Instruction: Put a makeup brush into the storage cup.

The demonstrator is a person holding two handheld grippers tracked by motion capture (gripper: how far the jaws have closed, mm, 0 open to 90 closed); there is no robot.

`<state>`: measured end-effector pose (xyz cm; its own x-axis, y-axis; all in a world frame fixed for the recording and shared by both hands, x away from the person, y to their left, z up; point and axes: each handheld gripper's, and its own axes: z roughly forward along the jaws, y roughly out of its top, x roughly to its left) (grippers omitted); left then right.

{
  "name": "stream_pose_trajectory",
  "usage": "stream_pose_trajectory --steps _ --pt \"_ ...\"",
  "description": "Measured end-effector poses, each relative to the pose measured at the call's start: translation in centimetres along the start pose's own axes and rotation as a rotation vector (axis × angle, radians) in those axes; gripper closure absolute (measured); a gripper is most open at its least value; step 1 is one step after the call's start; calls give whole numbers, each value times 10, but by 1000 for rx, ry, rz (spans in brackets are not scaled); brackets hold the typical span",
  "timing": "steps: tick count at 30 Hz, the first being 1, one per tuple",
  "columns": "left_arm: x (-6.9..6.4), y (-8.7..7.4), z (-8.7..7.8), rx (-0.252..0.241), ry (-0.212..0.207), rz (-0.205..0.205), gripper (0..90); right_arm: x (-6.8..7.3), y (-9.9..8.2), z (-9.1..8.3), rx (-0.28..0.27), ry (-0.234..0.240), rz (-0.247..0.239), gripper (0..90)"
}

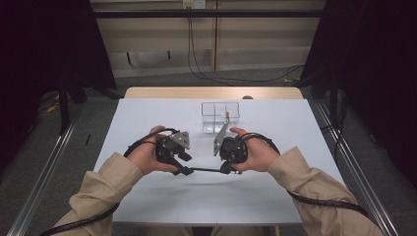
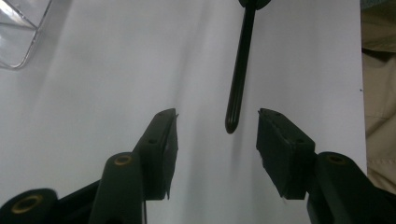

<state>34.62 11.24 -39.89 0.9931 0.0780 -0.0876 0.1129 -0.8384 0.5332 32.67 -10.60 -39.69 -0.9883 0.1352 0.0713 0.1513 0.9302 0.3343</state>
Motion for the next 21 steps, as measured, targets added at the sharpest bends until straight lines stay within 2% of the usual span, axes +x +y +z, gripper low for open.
stream_pose_trajectory --steps 5,8,9,13,14,15,17,21 --pt "0 6 3 21 -1 25 567 1 1 0 1 6 -5 847" --pt "1 7 4 31 -21 32 603 1 2 0 3 8 -9 847" --pt "0 7 5 27 -7 31 614 1 2 0 0 9 -11 847" --pt "0 8 6 30 -1 38 633 1 2 -1 5 4 -12 847" --pt "0 8 6 36 -17 41 636 1 2 -1 -1 1 -13 847" --pt "-1 8 6 30 2 43 641 1 2 -2 0 4 -13 847" --pt "1 10 6 38 -27 43 650 1 3 -2 0 3 -11 847" --pt "-1 11 9 39 -17 54 659 0 4 -2 -2 2 -25 847"
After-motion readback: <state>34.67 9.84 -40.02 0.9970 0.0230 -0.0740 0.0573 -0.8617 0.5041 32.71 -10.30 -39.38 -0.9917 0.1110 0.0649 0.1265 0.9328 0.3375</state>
